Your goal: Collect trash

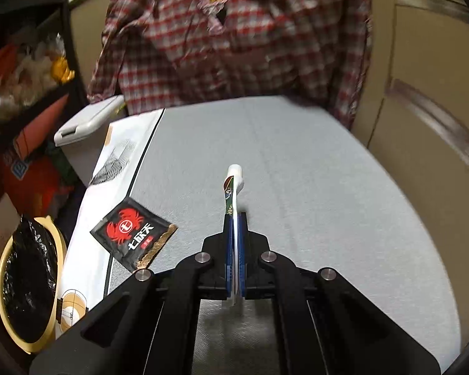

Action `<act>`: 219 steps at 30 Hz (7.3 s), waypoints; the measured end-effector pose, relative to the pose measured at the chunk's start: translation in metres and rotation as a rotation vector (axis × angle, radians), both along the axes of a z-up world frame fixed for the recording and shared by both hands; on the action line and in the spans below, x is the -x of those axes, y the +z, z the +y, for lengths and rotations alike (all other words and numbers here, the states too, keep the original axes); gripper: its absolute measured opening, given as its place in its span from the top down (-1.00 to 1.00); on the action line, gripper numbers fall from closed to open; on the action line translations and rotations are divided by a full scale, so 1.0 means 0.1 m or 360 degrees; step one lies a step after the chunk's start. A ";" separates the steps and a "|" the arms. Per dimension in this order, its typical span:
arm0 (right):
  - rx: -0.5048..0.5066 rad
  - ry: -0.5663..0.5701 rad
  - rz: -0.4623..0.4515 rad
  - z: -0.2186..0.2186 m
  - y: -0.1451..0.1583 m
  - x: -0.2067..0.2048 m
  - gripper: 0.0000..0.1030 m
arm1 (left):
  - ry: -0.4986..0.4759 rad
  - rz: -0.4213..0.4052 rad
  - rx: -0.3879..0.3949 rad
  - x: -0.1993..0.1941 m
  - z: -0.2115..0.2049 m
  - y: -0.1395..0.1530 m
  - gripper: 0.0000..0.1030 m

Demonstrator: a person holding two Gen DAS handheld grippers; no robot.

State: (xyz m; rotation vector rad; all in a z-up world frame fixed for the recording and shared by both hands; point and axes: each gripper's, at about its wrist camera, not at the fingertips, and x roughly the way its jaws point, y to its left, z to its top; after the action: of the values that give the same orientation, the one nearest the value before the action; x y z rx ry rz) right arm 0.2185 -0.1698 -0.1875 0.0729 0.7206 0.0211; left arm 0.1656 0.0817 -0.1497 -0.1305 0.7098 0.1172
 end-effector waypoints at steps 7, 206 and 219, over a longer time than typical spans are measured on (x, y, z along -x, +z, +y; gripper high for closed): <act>-0.0054 -0.0051 -0.0031 -0.24 0.16 0.15 0.93 | -0.0184 0.0043 0.0081 -0.21 -0.34 -0.19 -0.75; 0.0012 0.0426 -0.0426 1.45 1.34 1.07 -0.90 | 0.0138 -0.0312 -0.0144 0.81 0.53 0.94 -0.85; 0.0211 -0.0025 -0.0682 0.26 1.36 1.18 -0.90 | -0.0238 -0.0498 -0.0133 0.42 -0.75 0.84 -0.85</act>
State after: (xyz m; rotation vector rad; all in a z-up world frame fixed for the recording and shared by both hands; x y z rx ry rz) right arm 0.1006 -0.1435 -0.0519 -0.0525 0.2920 -0.0260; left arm 0.1240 0.0066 -0.0661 -0.0145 0.3998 -0.0174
